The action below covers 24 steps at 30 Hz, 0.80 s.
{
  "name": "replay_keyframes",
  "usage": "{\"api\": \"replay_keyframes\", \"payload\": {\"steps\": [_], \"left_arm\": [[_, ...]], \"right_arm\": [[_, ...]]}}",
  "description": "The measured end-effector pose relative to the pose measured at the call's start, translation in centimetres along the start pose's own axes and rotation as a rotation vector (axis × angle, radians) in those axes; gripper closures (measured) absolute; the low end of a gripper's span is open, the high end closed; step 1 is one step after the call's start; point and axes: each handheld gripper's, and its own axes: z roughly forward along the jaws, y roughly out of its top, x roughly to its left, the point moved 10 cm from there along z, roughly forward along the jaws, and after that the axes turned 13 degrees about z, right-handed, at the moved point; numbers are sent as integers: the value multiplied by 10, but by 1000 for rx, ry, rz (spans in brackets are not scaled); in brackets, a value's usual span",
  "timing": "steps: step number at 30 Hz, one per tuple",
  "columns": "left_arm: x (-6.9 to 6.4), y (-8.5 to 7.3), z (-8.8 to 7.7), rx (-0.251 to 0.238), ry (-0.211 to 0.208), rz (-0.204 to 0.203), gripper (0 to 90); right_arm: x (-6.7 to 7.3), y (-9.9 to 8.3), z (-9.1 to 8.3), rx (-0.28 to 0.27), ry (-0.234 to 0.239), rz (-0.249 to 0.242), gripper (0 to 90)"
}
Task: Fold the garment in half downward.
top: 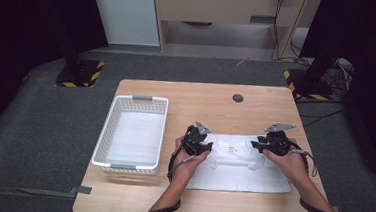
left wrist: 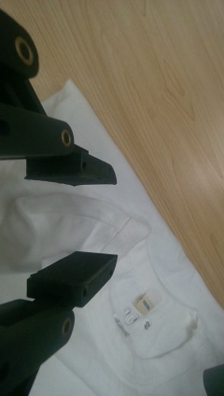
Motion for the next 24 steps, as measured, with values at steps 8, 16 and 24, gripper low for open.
{"api": "replay_keyframes", "payload": {"steps": [8, 16, 24], "left_arm": [[-6, -7, 17, 39, -16, 11, 554], [-8, -9, 17, 32, 0, 18, 608], [-9, -6, 9, 17, 7, 43, 675]], "right_arm": [[7, -5, 18, 34, 4, -9, 589], [13, -10, 22, 64, 5, -60, 767], [22, -4, 4, 27, 32, -82, 821]]}}
